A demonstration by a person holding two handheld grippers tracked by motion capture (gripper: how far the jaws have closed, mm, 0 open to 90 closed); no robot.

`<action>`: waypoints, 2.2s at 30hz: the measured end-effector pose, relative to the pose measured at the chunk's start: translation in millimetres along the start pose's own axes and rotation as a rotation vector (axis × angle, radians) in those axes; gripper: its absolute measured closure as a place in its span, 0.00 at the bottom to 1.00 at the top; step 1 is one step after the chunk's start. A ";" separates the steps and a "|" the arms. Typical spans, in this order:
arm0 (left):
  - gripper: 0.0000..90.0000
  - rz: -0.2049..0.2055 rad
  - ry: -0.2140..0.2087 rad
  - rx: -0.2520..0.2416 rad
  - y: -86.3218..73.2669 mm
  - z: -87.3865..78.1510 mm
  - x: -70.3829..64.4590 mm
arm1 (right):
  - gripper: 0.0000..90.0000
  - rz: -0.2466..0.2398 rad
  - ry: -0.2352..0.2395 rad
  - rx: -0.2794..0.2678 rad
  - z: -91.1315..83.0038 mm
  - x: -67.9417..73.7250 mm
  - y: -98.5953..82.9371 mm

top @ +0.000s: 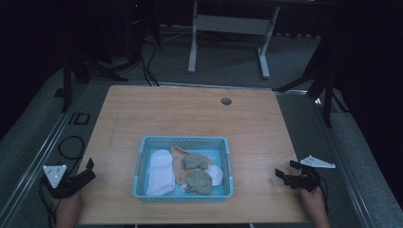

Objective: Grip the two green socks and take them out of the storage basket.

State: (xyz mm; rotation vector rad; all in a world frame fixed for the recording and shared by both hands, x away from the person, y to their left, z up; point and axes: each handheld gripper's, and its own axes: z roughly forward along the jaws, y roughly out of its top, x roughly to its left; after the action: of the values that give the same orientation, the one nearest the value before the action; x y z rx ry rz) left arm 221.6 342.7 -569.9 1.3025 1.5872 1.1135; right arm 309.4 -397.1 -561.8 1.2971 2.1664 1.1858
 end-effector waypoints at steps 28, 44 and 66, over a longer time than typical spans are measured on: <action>0.00 -0.026 -0.029 -0.001 0.1 -0.6 2.7 | 0.16 -0.326 0.209 0.490 -6.4 21.3 40.0; 0.00 -0.020 -0.037 0.007 0.0 0.3 2.3 | 0.15 -0.445 0.204 0.724 -4.8 35.7 52.0; 0.00 0.006 -0.051 -0.002 -0.8 -0.4 -0.3 | 0.20 -0.504 0.231 0.773 1.3 53.9 66.6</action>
State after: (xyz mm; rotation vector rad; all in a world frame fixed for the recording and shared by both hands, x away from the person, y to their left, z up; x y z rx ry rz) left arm 221.1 342.2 -570.5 1.3249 1.5460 1.0763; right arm 319.1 -335.5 -503.0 0.7528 3.0312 0.3020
